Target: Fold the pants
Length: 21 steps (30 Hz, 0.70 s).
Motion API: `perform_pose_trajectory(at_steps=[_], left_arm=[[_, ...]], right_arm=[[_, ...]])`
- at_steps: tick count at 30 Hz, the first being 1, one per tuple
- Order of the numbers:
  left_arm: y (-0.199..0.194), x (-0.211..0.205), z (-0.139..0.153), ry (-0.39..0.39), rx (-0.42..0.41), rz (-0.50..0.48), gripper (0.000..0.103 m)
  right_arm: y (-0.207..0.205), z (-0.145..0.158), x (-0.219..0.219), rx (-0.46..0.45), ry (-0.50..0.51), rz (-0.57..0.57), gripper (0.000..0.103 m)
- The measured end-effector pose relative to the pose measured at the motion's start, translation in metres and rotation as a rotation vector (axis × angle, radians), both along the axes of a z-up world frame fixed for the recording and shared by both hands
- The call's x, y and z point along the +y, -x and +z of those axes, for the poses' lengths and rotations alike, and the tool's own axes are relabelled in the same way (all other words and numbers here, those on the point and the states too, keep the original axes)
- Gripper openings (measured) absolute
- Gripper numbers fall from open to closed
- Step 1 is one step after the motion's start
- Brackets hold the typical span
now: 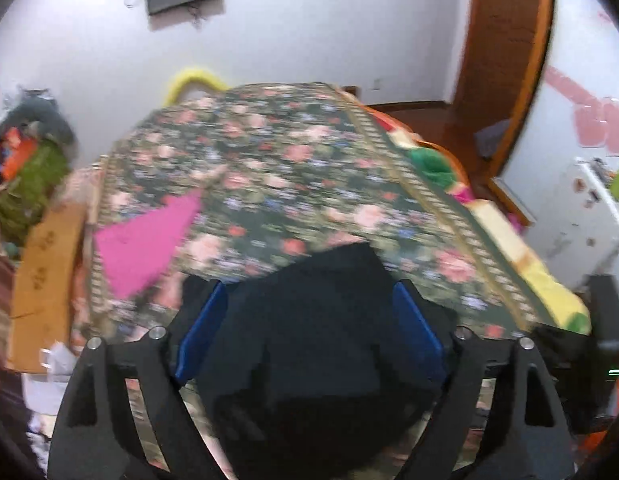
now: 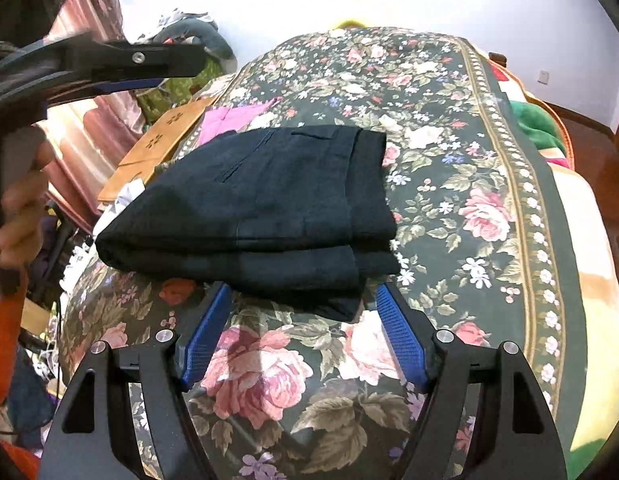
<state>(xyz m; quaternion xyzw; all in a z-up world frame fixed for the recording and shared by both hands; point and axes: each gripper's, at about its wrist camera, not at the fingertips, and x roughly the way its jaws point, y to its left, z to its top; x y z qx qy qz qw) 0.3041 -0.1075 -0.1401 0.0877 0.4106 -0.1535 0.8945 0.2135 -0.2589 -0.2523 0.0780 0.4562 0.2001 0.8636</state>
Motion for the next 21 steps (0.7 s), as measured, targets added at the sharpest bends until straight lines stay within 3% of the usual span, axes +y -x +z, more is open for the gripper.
perform_pose_trajectory(at_steps=[7, 13, 18, 21], left_arm=[[-0.074, 0.055, -0.026, -0.052, 0.059, 0.129, 0.094], [-0.134, 0.076, -0.097, -0.157, 0.22, 0.177, 0.094], [-0.149, 0.08, -0.159, -0.227, 0.363, 0.161, 0.095], [-0.139, 0.088, -0.166, -0.215, 0.339, 0.147, 0.103]], right_arm=[[-0.001, 0.006, -0.013, -0.013, -0.001, -0.061, 0.073], [-0.002, 0.008, -0.021, -0.012, 0.002, -0.107, 0.073], [-0.004, 0.008, -0.026, -0.003, 0.012, -0.131, 0.073], [-0.006, 0.008, -0.027, 0.0, 0.025, -0.127, 0.073]])
